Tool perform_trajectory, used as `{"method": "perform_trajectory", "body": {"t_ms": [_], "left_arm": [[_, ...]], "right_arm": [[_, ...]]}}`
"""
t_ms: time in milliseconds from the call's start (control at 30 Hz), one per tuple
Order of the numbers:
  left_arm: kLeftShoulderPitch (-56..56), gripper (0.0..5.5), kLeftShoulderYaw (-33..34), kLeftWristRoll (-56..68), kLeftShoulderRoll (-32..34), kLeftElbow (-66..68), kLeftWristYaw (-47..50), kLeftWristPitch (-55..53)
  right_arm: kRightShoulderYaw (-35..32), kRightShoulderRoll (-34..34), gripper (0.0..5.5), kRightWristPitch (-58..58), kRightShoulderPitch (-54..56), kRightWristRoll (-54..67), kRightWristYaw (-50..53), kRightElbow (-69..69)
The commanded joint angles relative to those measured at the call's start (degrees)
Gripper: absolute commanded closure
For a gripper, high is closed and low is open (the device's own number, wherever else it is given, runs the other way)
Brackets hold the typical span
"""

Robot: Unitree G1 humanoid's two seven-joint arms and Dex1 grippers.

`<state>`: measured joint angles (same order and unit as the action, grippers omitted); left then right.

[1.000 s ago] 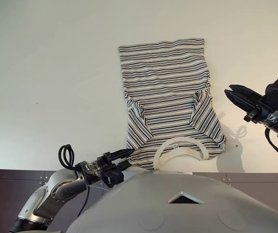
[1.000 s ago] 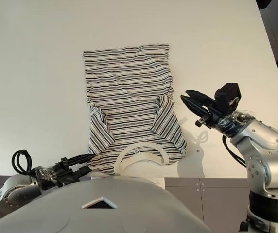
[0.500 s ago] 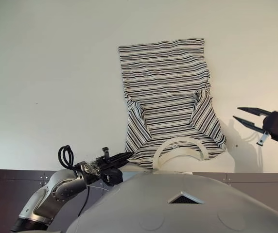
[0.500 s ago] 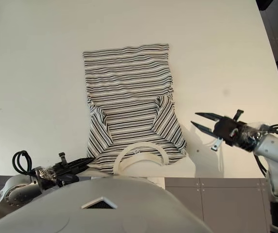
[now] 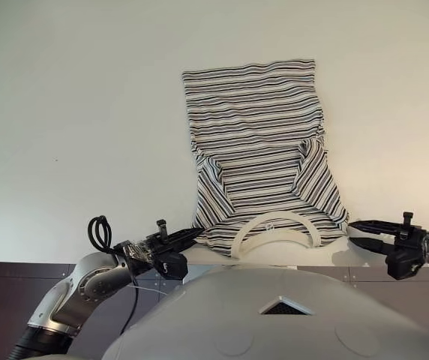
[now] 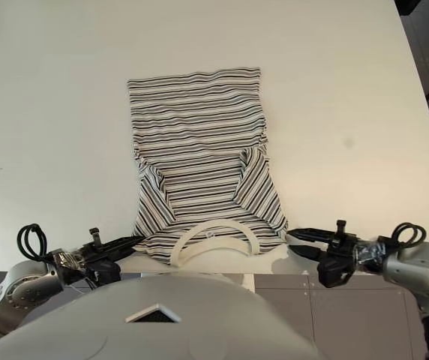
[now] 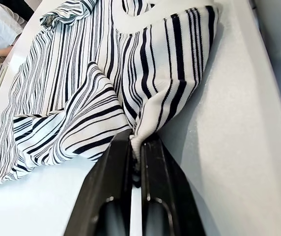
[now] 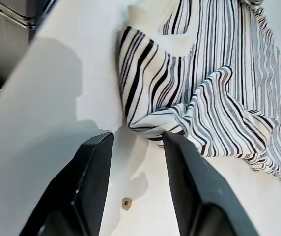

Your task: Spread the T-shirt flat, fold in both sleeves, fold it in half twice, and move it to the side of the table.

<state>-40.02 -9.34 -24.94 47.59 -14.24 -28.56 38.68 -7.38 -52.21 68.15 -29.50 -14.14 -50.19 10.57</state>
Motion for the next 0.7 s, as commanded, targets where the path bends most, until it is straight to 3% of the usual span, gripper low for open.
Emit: {"method": "perform_trajectory", "body": {"t_ms": [33,667,700], "left_arm": [[-0.3,5.4,-0.7,-0.8,1.9,1.4,-2.5,-2.1],[1.3,5.4,-0.8,-0.1,2.3,1.5,-3.7,-2.3],[1.4,5.4,-0.7,0.1,2.4,1.4,-3.8,-2.3]], "right_arm": [[2.2,1.8,3.66,-2.7,-0.1,-4.0,4.0,-1.3],[7.7,-0.3,3.66,-7.2,2.2,-4.4,13.9,-3.8],[8.0,-0.5,3.86,-7.2,1.9,-4.6,14.0,-3.8]]}}
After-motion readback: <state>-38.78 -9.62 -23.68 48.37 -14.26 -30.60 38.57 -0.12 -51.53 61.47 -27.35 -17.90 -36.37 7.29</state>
